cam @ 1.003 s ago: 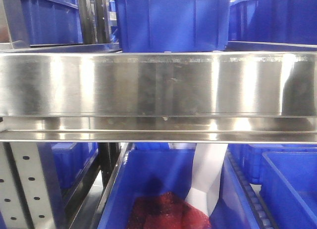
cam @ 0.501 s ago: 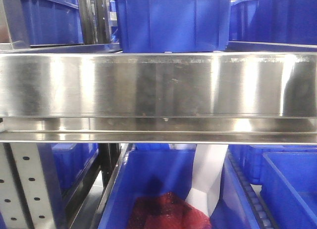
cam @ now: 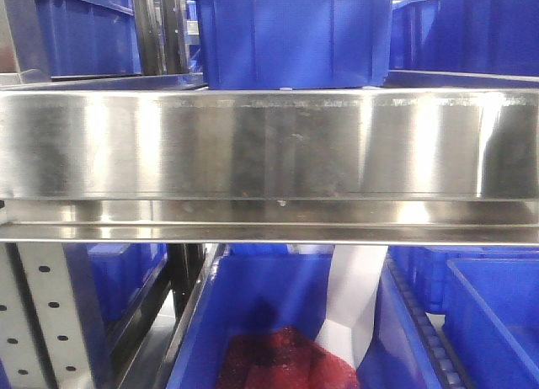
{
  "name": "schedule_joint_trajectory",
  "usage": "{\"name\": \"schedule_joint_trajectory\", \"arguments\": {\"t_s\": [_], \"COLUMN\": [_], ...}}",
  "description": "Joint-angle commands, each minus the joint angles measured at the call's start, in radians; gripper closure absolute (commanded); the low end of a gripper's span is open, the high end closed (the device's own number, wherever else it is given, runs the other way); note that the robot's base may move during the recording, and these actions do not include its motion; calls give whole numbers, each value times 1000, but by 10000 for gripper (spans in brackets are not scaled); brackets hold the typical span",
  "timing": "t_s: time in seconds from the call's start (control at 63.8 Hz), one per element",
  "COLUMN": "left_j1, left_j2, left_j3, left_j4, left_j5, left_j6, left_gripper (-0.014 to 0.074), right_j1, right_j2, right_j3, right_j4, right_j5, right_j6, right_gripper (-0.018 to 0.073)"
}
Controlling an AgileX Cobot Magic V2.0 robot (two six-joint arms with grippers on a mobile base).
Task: Grab blue tray and place on right shelf
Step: 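Position the base in front of the steel shelf holding the tray, then lower the tray onto the steel shelf with both grippers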
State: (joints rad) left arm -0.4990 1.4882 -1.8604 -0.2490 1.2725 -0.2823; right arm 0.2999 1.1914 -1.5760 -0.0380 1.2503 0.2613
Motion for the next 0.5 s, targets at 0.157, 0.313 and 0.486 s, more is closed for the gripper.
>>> {"name": "schedule_joint_trajectory", "arguments": {"t_s": [0.157,0.313,0.486], "left_j1": [-16,-16,-16], "left_j2": [-13,63,165], "left_j3": [-28,-28,-28], "left_j4": [-114,-79,-28], "left_j5": [6,-19,-30], "left_j6": [35,35,35], "left_gripper": [645,645,645], "right_j1": [10,10,10], "right_j2": [17,103,205], "right_j3": [-25,-25,-25], "right_j4": [131,131,118], "right_j5": [-18,-17,-49], "right_j6": [-20,-49,-54], "right_gripper": [503,503,503]}}
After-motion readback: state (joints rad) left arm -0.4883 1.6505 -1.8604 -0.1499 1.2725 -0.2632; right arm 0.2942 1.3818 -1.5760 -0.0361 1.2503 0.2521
